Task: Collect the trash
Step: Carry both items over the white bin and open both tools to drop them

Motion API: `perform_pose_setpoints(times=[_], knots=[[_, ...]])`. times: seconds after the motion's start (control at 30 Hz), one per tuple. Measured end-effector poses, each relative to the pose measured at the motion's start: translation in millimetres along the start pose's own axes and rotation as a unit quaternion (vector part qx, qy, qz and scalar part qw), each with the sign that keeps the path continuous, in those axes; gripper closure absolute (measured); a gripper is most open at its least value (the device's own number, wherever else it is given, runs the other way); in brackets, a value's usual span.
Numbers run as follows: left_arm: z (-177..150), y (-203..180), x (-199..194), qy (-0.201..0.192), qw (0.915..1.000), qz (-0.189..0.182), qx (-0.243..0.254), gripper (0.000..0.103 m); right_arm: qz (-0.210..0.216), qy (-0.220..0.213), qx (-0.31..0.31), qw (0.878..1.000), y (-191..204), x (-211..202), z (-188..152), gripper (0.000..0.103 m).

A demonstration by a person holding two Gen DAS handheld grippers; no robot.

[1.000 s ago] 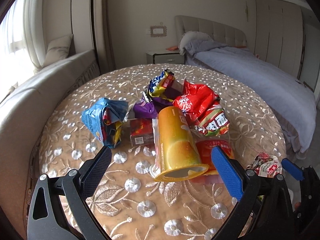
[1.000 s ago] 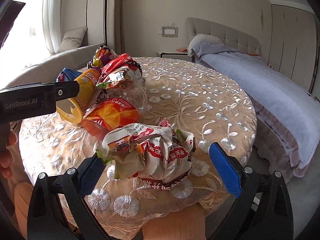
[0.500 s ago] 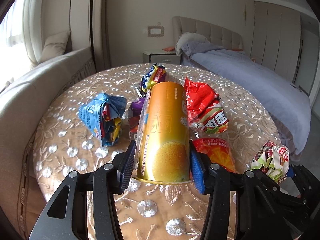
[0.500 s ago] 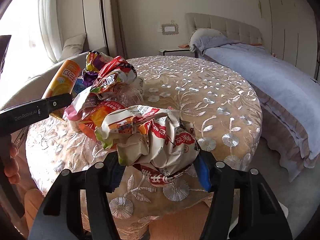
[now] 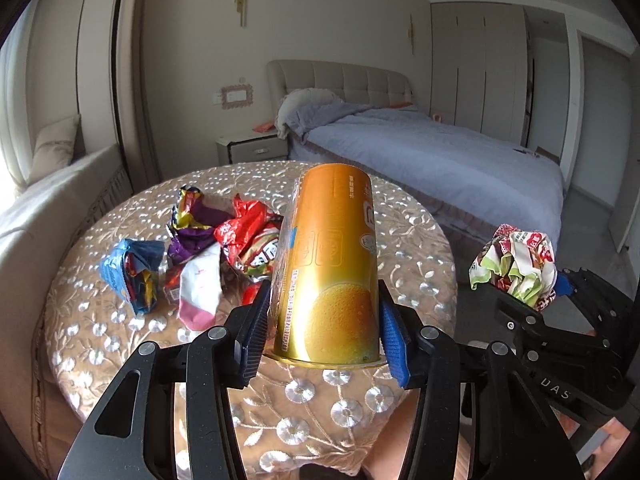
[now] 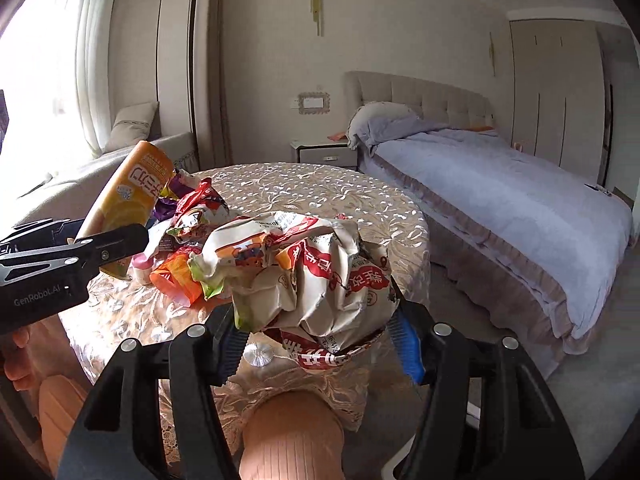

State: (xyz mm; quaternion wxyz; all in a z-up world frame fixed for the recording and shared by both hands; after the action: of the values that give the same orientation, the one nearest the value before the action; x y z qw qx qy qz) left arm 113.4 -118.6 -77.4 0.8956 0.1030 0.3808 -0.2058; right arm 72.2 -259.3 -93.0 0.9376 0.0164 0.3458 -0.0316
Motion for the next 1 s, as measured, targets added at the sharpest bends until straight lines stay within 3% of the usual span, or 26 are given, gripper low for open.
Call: perform_pose_setpoints(times=[0.23, 0.43, 0.57, 0.7, 0.87, 1.0], knots=[[-8.8, -78.0, 28.9, 0.031, 0.9945, -0.048, 0.088, 0.054, -0.066, 0.027, 0.036, 0.997, -64.2, -17.0, -35.6, 0.040], [-25.5, -143.7, 71.7, 0.086, 0.9755, -0.093, 0.180, 0.054, -0.103, 0.086, 0.068, 0.989, -118.7, -8.7, -74.3, 0.040], [-42.3, -183.7, 108.9, 0.141, 0.9520, -0.126, 0.240, 0.054, -0.129, 0.129, 0.071, 0.981, -147.6, 2.6, -110.3, 0.040], [-66.3, -220.5, 150.8, 0.205, 0.9179, -0.148, 0.305, 0.054, -0.150, 0.182, 0.045, 0.971, -168.1, 20.9, -143.1, 0.040], [-90.9, -254.1, 197.0, 0.270, 0.8773, -0.159, 0.363, 0.054, -0.136, 0.236, 0.019, 0.962, -183.6, 44.1, -177.0, 0.040], [-103.5, -275.0, 216.6, 0.302, 0.8567, -0.159, 0.387, 0.054, -0.116, 0.265, 0.008, 0.957, -186.7, 61.1, -193.4, 0.040]])
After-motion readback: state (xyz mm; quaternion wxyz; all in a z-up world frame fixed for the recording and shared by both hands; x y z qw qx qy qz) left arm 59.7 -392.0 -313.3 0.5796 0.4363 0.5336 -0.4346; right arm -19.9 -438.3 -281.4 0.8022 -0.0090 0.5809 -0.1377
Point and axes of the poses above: each gripper's, at about its wrist camera, not at the fingertips, and x roughly the way its jaws point, y to its left, z to its top, the point moved 3 cm from there along x, roughly the way its jaws point, and after that the axes turned 15 degrees about y, right-handed, at the moved point
